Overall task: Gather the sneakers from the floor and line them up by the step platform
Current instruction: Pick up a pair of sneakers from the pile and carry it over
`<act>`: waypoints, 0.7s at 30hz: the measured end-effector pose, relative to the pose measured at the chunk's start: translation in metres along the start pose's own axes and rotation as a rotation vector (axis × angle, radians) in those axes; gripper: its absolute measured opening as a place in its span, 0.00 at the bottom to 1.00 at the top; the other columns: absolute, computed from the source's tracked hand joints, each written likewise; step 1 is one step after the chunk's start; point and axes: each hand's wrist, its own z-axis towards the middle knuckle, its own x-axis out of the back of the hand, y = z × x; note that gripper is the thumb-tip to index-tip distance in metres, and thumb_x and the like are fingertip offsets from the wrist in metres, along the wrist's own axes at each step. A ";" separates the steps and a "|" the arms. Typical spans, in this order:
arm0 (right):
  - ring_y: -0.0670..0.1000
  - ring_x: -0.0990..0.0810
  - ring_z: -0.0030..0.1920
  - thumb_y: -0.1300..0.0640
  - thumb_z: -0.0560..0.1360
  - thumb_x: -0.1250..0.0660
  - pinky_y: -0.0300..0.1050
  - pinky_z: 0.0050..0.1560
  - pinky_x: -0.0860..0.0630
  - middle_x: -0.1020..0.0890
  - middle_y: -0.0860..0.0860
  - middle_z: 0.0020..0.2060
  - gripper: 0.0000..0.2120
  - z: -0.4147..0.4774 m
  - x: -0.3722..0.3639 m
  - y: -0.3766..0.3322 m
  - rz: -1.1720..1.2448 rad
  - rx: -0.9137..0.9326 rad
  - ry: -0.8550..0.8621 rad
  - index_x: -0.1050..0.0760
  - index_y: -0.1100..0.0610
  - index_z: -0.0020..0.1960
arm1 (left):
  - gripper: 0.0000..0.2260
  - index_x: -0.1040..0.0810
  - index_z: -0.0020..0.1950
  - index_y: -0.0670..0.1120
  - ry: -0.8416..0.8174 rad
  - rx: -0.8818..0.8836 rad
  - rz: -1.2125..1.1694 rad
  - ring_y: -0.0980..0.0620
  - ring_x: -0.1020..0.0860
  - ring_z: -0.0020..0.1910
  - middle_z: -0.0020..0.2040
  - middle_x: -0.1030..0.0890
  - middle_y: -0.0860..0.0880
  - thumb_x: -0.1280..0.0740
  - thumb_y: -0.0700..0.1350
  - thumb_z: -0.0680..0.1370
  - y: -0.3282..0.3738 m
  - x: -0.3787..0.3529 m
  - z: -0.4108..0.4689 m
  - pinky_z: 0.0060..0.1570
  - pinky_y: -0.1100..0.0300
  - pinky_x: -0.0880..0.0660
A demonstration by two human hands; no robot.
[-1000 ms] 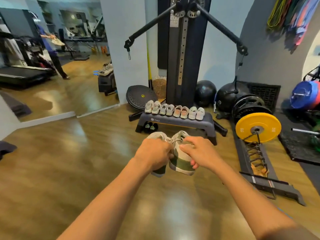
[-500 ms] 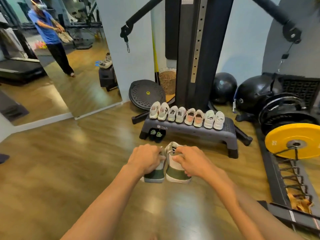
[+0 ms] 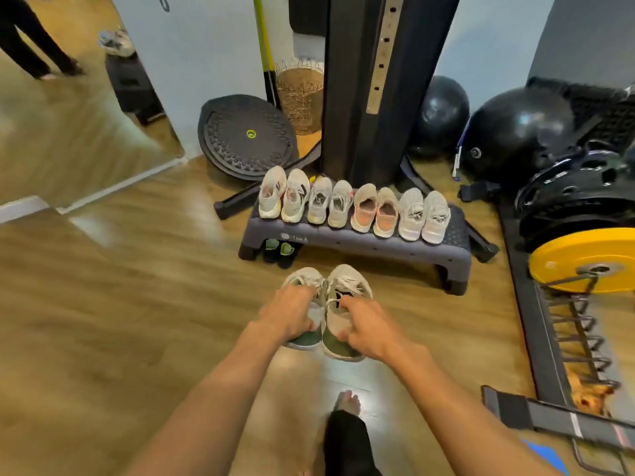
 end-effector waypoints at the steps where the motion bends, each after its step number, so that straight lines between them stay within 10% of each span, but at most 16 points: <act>1: 0.55 0.22 0.53 0.57 0.72 0.30 0.52 0.51 0.21 0.21 0.53 0.57 0.19 0.023 -0.003 0.005 0.000 -0.003 -0.001 0.28 0.49 0.62 | 0.18 0.26 0.59 0.48 0.008 0.002 0.013 0.41 0.23 0.57 0.58 0.21 0.44 0.27 0.47 0.71 -0.005 -0.007 0.022 0.49 0.52 0.27; 21: 0.51 0.27 0.37 0.59 0.77 0.37 0.45 0.35 0.33 0.28 0.44 0.43 0.07 0.432 -0.336 0.212 0.082 -0.086 0.175 0.33 0.47 0.47 | 0.11 0.34 0.51 0.50 0.150 0.124 -0.156 0.51 0.30 0.43 0.50 0.27 0.51 0.33 0.42 0.76 -0.223 -0.397 0.409 0.38 0.57 0.32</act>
